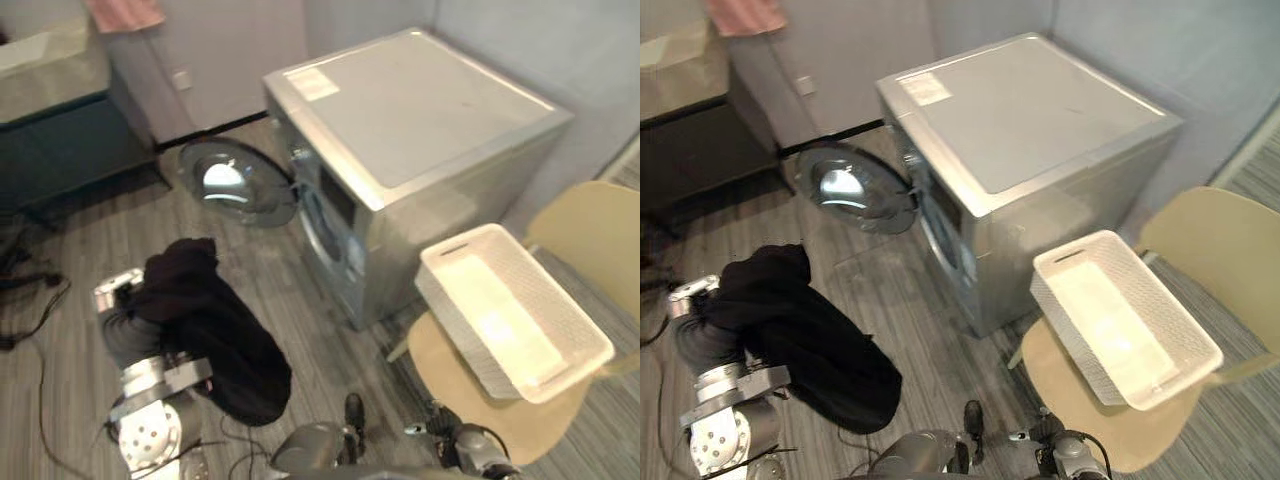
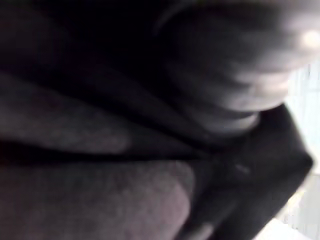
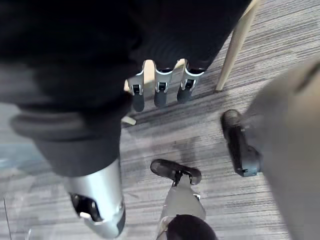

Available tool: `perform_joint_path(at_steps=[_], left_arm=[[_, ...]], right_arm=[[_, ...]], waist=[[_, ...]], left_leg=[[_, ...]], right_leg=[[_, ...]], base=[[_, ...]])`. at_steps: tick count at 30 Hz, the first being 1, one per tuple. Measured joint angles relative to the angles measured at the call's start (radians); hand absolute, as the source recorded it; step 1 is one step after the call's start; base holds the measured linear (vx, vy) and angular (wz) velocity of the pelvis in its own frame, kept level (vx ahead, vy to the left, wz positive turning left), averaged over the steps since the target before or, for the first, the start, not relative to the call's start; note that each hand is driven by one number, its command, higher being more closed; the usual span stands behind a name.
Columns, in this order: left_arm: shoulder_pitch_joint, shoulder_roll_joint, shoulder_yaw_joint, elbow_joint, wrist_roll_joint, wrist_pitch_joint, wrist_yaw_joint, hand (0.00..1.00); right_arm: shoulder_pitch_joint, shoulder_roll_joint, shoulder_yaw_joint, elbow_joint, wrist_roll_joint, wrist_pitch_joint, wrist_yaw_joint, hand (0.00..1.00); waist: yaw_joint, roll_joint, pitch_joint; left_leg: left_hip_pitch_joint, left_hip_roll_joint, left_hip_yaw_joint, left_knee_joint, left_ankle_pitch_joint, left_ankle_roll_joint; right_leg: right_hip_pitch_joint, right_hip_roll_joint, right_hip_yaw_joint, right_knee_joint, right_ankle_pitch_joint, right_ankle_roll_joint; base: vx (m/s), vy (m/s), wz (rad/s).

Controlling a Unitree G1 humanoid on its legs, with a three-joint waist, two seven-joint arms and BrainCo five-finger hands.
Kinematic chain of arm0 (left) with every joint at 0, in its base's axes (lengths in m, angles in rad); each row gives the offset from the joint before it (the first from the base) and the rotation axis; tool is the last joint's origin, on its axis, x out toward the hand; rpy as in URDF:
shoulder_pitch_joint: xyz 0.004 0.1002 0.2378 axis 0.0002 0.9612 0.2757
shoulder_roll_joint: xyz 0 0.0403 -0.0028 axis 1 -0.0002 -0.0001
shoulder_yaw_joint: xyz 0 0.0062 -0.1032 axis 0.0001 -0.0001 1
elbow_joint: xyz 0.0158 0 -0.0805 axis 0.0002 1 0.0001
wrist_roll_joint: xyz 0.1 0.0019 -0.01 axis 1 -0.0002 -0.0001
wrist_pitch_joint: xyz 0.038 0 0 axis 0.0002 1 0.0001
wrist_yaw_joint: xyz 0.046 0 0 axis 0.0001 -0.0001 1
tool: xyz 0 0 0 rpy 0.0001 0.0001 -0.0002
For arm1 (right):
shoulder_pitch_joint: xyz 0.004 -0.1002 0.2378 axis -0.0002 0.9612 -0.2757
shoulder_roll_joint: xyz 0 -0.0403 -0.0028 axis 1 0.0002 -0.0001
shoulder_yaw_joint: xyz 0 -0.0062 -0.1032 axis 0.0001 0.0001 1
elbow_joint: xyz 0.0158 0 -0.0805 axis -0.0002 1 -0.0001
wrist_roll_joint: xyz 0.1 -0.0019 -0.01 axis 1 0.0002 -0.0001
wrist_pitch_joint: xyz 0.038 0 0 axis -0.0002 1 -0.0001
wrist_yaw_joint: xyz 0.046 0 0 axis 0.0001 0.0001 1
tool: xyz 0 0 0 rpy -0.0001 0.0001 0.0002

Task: Pick up the laundry basket with both hands and put the clothes into the washing machine.

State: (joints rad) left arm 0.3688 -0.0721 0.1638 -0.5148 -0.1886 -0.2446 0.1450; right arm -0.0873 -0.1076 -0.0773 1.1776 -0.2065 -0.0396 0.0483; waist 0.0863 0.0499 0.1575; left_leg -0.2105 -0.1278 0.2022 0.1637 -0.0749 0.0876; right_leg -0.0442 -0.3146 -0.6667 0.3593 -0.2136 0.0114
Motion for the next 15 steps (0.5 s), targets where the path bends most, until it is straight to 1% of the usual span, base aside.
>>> perform_joint_path(at_steps=[1,2,3,4,5,6,7,8,9,10,11,12,13,14,15], left_arm=[[0.004,-0.003,-0.029,0.021,-0.004,0.000,-0.006,1.00],[0.002,-0.002,-0.045,0.049,-0.008,0.004,-0.011,1.00],[0.020,-0.001,-0.071,0.073,-0.015,0.017,-0.015,1.00],[0.024,-0.001,-0.088,0.079,-0.015,0.023,-0.016,1.00],[0.034,-0.001,-0.113,0.081,-0.016,0.025,-0.027,1.00],[0.047,-0.001,-0.121,0.081,-0.018,0.024,-0.036,1.00],[0.058,-0.001,-0.124,0.081,-0.024,0.027,-0.037,1.00],[0.070,0.002,-0.126,0.080,-0.030,0.027,-0.037,1.00],[0.076,0.003,-0.130,0.080,-0.036,0.029,-0.039,1.00],[0.076,0.003,-0.132,0.080,-0.036,0.029,-0.041,1.00],[0.078,0.000,-0.138,0.078,-0.036,0.030,-0.046,1.00],[0.074,-0.003,-0.152,0.077,-0.036,0.033,-0.049,1.00],[0.069,-0.001,-0.161,0.076,-0.036,0.038,-0.050,1.00],[0.069,-0.001,-0.161,0.073,-0.036,0.041,-0.051,1.00],[0.061,0.005,-0.169,0.073,-0.037,0.043,-0.052,1.00]], right_arm=[[0.039,0.001,-0.001,-0.071,-0.007,-0.002,0.012,0.00],[0.043,-0.003,-0.006,-0.089,-0.004,-0.005,0.013,0.00],[0.067,-0.006,-0.005,-0.131,0.002,-0.009,0.013,0.00],[0.088,-0.004,-0.007,-0.152,0.003,-0.015,0.013,0.00],[0.120,0.010,-0.025,-0.184,0.004,-0.022,0.012,0.00],[0.138,0.022,-0.031,-0.193,0.013,-0.022,0.012,0.00],[0.146,0.031,-0.029,-0.195,0.013,-0.022,0.012,0.00],[0.153,0.047,-0.023,-0.200,0.015,-0.022,0.012,0.00],[0.159,0.072,-0.020,-0.221,0.022,-0.023,0.012,0.00],[0.161,0.081,-0.017,-0.223,0.024,-0.023,0.013,0.00],[0.154,0.089,-0.007,-0.225,0.031,-0.022,0.012,0.00],[0.151,0.090,0.002,-0.237,0.038,-0.023,0.011,0.00],[0.142,0.092,-0.002,-0.241,0.039,-0.022,0.012,0.00],[0.133,0.093,-0.006,-0.241,0.040,-0.021,0.011,0.00],[0.122,0.091,-0.003,-0.262,0.041,-0.021,0.007,0.00]], waist=[[-0.007,0.021,0.012],[-0.015,0.009,0.026],[-0.019,0.000,0.025],[-0.021,-0.004,0.023],[-0.016,-0.023,0.016],[-0.012,-0.032,0.011],[-0.010,-0.062,-0.008],[-0.001,-0.067,-0.014],[0.010,-0.086,-0.034],[0.013,-0.087,-0.038],[0.021,-0.077,-0.041],[0.037,-0.070,-0.049],[0.039,-0.072,-0.046],[0.037,-0.071,-0.046],[0.034,-0.072,-0.044]], left_leg=[[-0.009,0.083,-0.021,0.218,-0.115,0.035],[-0.004,0.050,-0.066,0.247,-0.117,0.034],[0.015,0.028,-0.111,0.236,-0.106,0.043],[0.014,0.019,-0.139,0.231,-0.100,0.042],[0.013,-0.006,-0.185,0.215,-0.088,0.025],[0.012,-0.029,-0.224,0.201,-0.076,0.016],[0.015,-0.045,-0.247,0.178,-0.062,0.011],[0.015,-0.056,-0.259,0.150,-0.052,0.006],[0.018,-0.060,-0.262,0.124,-0.048,0.000],[0.016,-0.059,-0.264,0.120,-0.045,-0.004],[0.002,-0.054,-0.274,0.124,-0.032,-0.017],[-0.022,-0.054,-0.282,0.134,-0.026,-0.026],[-0.039,-0.036,-0.246,0.139,-0.059,-0.036],[-0.046,0.019,-0.133,0.164,-0.115,-0.057],[-0.069,0.154,0.094,0.241,-0.131,-0.024]], right_leg=[[-0.025,0.045,0.125,0.106,-0.032,0.014],[-0.020,0.036,0.182,0.133,-0.051,0.039],[-0.012,0.061,0.226,0.149,-0.059,0.048],[-0.013,0.075,0.245,0.154,-0.060,0.049],[-0.024,0.098,0.276,0.163,-0.067,0.061],[-0.032,0.112,0.294,0.162,-0.072,0.068],[-0.031,0.127,0.306,0.153,-0.072,0.067],[-0.026,0.134,0.302,0.123,-0.070,0.063],[-0.009,0.138,0.275,0.061,-0.070,0.055],[0.000,0.142,0.259,0.033,-0.069,0.053],[0.006,0.153,0.228,-0.001,-0.057,0.037],[0.010,0.161,0.210,-0.024,-0.043,0.032],[0.017,0.153,0.189,-0.045,-0.015,0.033],[0.024,0.156,0.175,-0.063,0.004,0.031],[0.041,0.160,0.161,-0.073,0.016,0.025]], base=[[-0.04,-0.016,1.64],[-0.02,-0.053,1.31],[0.00,-0.003,1.11],[0.03,-0.022,1.39],[0.03,-0.044,1.32],[0.04,-0.081,1.42],[0.03,-0.082,1.09],[0.02,-0.096,1.00],[0.04,-0.110,0.73],[0.07,-0.127,0.70],[0.09,-0.109,0.54],[0.06,-0.073,0.53],[0.04,-0.046,0.34],[0.03,-0.086,0.30],[0.06,-0.108,0.17]])
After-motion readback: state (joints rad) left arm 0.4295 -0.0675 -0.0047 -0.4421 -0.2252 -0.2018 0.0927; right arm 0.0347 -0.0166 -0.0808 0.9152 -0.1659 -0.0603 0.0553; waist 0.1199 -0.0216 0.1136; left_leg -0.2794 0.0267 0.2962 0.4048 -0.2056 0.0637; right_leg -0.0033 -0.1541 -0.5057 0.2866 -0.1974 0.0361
